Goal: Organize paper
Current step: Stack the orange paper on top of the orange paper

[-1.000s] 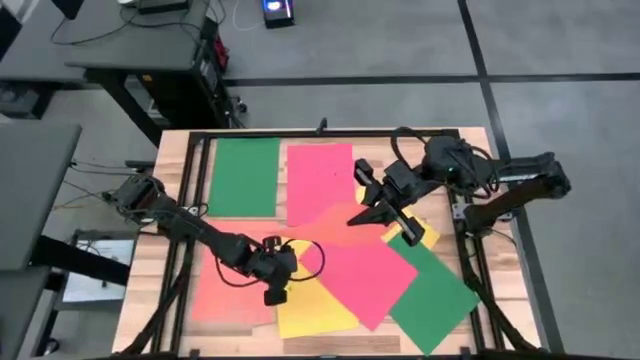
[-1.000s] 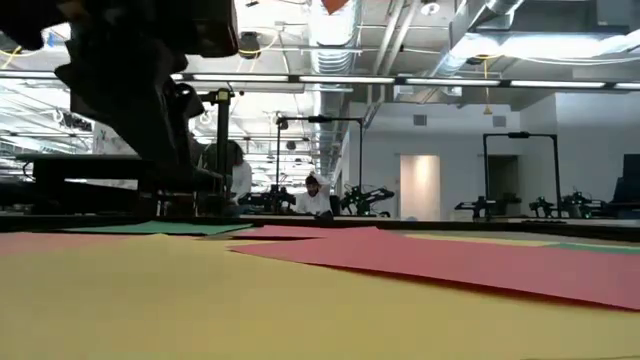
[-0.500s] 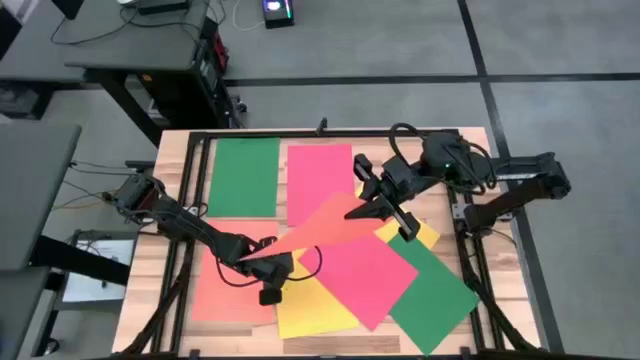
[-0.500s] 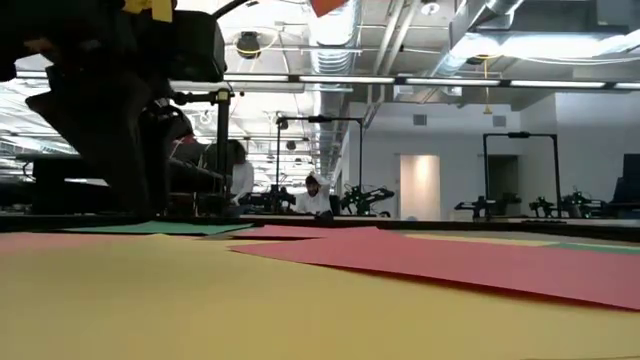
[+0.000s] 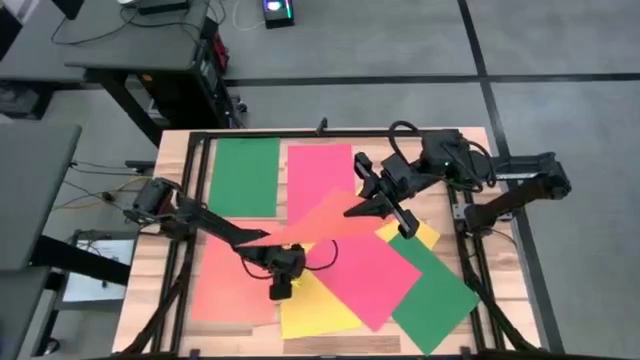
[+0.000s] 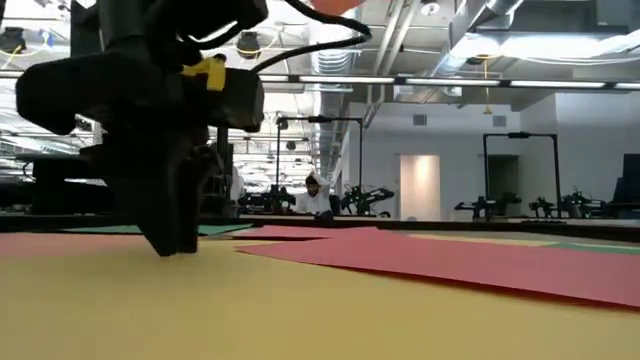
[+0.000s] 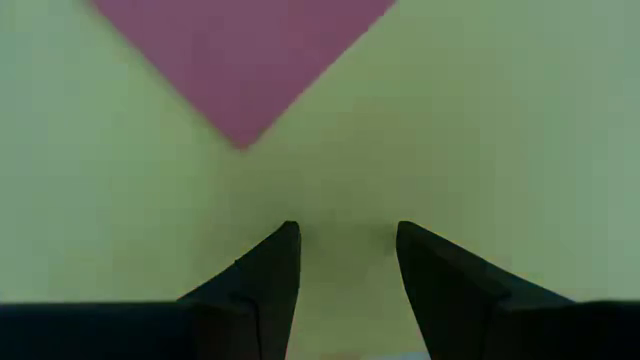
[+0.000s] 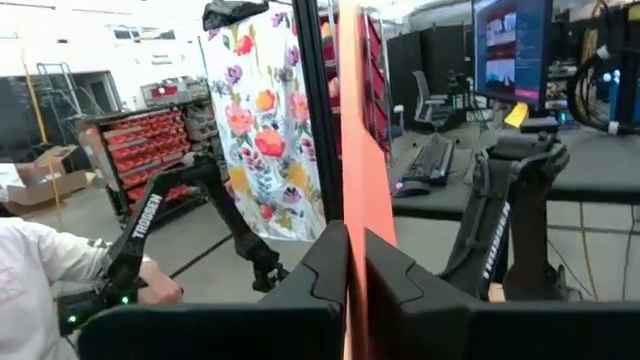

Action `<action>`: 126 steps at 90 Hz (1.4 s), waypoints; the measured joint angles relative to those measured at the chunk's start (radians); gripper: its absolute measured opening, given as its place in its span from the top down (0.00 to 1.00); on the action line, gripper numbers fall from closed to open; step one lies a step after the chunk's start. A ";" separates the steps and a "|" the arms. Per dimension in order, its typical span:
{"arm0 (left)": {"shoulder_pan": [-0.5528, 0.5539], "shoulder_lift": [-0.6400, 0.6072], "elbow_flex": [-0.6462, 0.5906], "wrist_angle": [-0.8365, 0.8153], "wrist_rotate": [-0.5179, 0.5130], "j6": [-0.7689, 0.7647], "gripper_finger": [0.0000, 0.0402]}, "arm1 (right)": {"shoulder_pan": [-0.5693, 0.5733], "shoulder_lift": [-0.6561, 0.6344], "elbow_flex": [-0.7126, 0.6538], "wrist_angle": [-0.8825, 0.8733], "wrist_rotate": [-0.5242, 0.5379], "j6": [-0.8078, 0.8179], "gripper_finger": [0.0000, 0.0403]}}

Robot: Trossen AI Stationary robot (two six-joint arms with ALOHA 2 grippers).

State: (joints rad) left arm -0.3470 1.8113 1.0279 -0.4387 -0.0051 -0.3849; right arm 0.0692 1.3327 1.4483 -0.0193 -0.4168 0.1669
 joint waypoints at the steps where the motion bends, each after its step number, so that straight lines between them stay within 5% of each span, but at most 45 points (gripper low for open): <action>1: 0.000 0.000 0.001 -0.001 0.001 0.006 0.62 | 0.000 0.000 0.000 0.000 0.000 0.000 1.00; 41: 0.037 -0.001 0.013 -0.034 -0.001 0.208 0.62 | 0.001 0.000 0.000 -0.017 0.000 0.000 1.00; 98: -0.012 -0.003 0.353 -0.337 -0.026 0.182 0.62 | 0.001 -0.001 0.000 -0.030 -0.001 -0.003 1.00; 126: -0.129 0.014 0.213 -0.254 -0.059 0.018 0.62 | 0.031 -0.026 0.000 -0.051 -0.001 -0.013 1.00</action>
State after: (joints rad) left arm -0.4761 1.8255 1.2412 -0.6931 -0.0644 -0.3670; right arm 0.1003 1.3065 1.4483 -0.0705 -0.4175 0.1542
